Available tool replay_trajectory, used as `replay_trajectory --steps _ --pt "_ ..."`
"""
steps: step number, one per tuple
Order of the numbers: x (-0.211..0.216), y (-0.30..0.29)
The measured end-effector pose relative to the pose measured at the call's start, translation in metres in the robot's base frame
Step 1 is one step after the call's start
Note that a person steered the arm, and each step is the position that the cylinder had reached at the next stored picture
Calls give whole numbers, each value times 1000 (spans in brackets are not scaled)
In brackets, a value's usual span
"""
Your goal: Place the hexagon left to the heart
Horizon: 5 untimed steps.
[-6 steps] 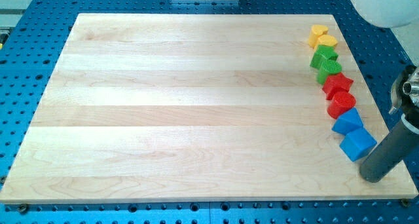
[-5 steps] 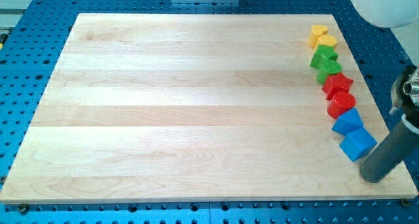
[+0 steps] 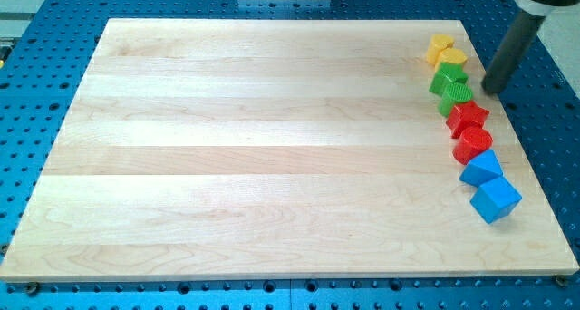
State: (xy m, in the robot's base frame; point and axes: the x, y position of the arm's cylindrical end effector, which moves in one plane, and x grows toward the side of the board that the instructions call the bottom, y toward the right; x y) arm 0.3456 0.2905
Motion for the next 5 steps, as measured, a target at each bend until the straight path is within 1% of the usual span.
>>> replay_trajectory --steps 1,2,3,5 --pt "-20 -15" --pt "-25 -89" --pt "-28 -119" --pt "-55 -125"
